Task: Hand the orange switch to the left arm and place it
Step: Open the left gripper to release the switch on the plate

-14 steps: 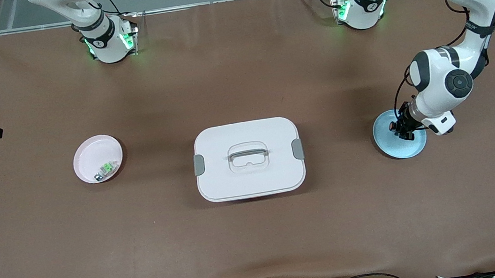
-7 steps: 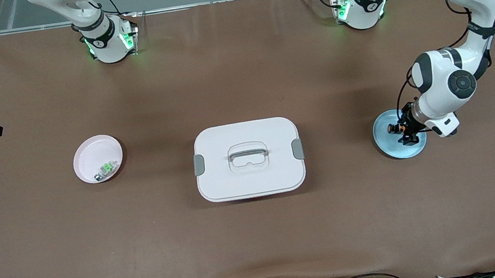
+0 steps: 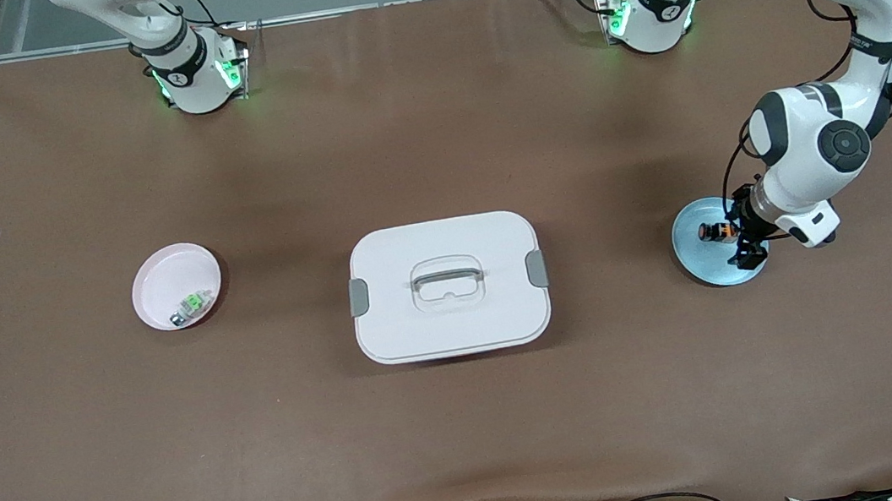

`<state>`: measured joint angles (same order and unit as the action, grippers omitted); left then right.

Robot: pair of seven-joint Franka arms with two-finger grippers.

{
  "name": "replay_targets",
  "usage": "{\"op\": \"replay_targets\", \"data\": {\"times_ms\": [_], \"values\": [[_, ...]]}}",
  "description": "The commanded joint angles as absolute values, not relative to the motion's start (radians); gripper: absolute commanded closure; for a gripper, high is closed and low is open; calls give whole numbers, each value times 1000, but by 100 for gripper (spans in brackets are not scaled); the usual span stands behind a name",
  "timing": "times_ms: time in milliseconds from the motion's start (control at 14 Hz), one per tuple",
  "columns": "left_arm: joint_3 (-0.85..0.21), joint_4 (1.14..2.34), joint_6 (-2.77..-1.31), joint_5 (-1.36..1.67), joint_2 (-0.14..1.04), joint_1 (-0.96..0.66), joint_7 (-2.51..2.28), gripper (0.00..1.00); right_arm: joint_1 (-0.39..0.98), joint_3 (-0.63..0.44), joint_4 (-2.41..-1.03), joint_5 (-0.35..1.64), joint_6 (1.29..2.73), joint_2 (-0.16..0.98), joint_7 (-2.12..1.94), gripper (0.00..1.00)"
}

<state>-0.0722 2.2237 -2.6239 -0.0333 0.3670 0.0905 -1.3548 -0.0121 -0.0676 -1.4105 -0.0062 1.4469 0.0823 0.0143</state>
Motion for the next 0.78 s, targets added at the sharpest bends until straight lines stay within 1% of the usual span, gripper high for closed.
{"op": "replay_targets", "data": {"times_ms": [0, 142, 285, 499, 712], "values": [[-77, 2209, -2591, -61, 347, 95, -1378, 0, -20, -61, -1447, 9, 1450, 48, 35, 0], [-77, 2188, -2521, -61, 339, 80, -1362, 0, -20, -61, -1451, 26, 1444, 46, 52, 0], [-81, 2189, -2500, -61, 315, 71, -1307, 0, -20, -61, -1476, 32, 1448, 29, 54, 0], [-81, 2197, -2428, -45, 282, 74, -1004, 0, -31, -61, -1497, 49, 1456, 14, 52, 0], [-81, 2214, -2428, -31, 256, 78, -740, 0, -31, -61, -1499, 49, 1457, 14, 49, 0]]}}
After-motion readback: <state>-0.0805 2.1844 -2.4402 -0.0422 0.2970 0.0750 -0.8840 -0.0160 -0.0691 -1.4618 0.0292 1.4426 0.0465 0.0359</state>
